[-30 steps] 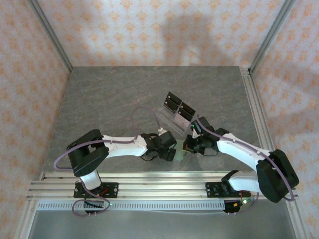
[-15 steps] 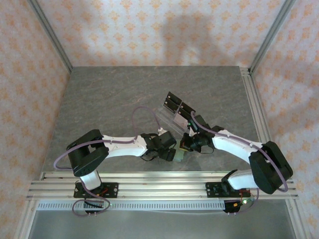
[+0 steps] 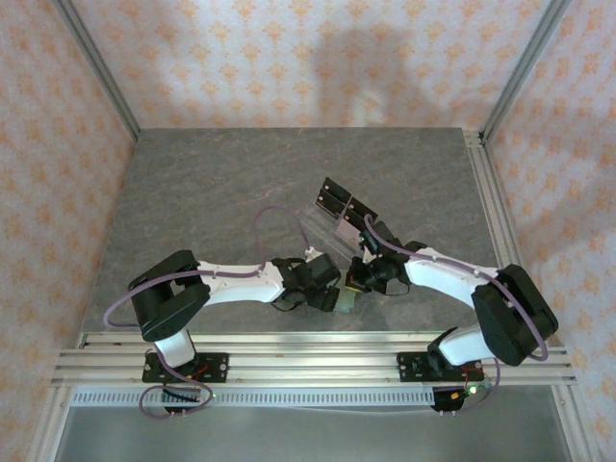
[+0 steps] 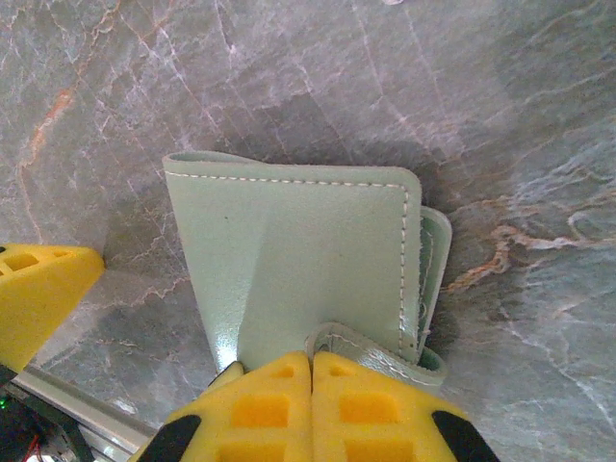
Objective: Put the credit cards into the card holder
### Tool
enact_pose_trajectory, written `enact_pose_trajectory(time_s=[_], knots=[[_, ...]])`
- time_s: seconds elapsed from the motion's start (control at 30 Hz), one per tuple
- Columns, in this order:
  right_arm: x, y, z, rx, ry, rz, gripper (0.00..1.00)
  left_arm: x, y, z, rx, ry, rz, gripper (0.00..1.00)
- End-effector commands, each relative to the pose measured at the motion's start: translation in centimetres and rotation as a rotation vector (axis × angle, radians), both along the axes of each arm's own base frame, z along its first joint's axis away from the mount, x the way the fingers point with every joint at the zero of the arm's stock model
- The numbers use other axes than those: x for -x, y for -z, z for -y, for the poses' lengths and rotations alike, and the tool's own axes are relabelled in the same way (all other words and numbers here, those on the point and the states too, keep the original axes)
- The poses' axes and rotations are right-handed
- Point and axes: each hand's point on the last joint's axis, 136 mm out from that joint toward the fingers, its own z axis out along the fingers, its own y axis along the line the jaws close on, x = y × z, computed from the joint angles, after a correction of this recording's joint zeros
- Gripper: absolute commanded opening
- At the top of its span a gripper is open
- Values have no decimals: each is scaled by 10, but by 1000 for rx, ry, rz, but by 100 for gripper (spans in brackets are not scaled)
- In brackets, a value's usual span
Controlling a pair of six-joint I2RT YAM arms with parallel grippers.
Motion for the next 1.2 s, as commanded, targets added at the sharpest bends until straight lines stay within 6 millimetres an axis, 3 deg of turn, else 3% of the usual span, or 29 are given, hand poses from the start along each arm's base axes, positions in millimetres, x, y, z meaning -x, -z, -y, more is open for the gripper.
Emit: enact_pose_trajectory(time_s=[0.0,0.4,0.5,0.83,1.17], knots=[[-7,-1,-1,33,-11,29,0,9,17,-4,-15,7,-41,97],[2,15,-3,202,-108,14,0,9,16,-2,-4,9,-39,96],[1,11,-3,199,-103,25,0,9,16,-2,0,10,-38,96],[-9,-31,-3,182,-86,108,0,10,18,-3,2,9,-42,96],[-2,-25,-3,173,-94,86,0,10,19,-2,5,9,-41,96]])
